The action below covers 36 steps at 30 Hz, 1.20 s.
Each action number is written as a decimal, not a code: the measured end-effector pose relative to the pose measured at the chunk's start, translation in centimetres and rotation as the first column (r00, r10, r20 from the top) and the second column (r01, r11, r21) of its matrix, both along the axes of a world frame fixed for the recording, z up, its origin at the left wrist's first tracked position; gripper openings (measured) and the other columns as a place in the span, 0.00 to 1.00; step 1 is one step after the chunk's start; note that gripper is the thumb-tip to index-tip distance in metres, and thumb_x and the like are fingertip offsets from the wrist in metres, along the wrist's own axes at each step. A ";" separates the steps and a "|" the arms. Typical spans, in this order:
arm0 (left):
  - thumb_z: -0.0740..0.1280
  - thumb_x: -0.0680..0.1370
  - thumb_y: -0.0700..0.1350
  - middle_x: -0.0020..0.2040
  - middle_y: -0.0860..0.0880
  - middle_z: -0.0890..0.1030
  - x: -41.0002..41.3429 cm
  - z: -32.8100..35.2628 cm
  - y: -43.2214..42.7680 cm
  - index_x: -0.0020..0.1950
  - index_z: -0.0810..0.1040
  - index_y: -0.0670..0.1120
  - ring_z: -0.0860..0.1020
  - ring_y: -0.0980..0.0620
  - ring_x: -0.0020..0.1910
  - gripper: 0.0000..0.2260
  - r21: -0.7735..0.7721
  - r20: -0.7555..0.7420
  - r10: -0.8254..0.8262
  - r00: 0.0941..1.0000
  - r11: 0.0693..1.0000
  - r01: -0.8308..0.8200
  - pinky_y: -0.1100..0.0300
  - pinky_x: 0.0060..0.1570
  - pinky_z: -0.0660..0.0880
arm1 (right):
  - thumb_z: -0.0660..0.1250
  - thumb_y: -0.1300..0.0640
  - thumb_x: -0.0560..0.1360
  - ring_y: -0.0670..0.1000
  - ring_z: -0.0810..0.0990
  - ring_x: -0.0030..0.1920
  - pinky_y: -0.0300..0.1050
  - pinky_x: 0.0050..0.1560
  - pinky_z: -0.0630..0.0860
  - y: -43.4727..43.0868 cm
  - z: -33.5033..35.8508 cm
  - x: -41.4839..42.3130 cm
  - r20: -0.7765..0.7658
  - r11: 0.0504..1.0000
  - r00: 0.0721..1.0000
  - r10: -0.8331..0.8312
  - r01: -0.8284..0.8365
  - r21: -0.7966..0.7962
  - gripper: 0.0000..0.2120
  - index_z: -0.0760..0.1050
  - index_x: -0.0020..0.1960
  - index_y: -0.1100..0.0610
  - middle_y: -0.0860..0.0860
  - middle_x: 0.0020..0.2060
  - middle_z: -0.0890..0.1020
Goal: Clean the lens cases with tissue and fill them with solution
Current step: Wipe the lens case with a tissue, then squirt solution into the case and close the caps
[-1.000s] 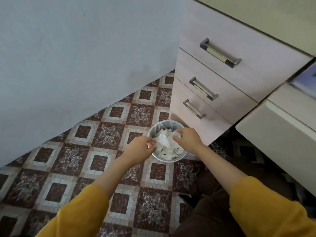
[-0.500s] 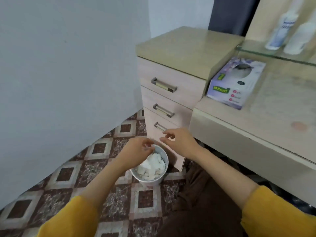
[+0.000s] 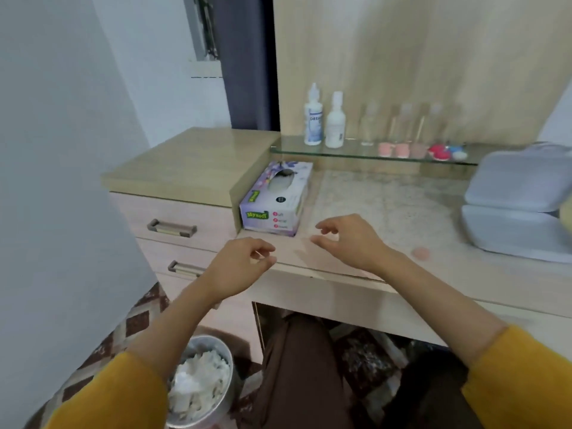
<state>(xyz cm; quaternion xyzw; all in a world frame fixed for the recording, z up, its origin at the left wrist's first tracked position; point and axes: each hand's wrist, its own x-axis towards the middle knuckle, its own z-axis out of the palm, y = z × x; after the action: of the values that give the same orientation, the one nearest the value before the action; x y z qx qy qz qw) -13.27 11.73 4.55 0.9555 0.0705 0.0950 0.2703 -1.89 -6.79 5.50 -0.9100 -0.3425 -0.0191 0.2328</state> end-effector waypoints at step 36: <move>0.63 0.78 0.47 0.70 0.50 0.68 15.6 -5.1 -7.2 0.68 0.70 0.46 0.62 0.52 0.70 0.18 0.002 0.059 -0.204 0.977 0.979 0.205 0.64 0.68 0.53 | 0.68 0.46 0.72 0.54 0.74 0.56 0.40 0.54 0.67 -14.4 -5.6 7.6 -0.015 0.931 0.943 -0.331 0.330 0.157 0.19 0.79 0.52 0.61 0.53 0.51 0.81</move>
<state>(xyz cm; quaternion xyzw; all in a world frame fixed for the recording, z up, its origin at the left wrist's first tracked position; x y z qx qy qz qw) 2.32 4.52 -0.58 0.9539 -0.0359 0.0945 0.2824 5.67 -21.17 -0.14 -0.9334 -0.1832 -0.0900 0.2952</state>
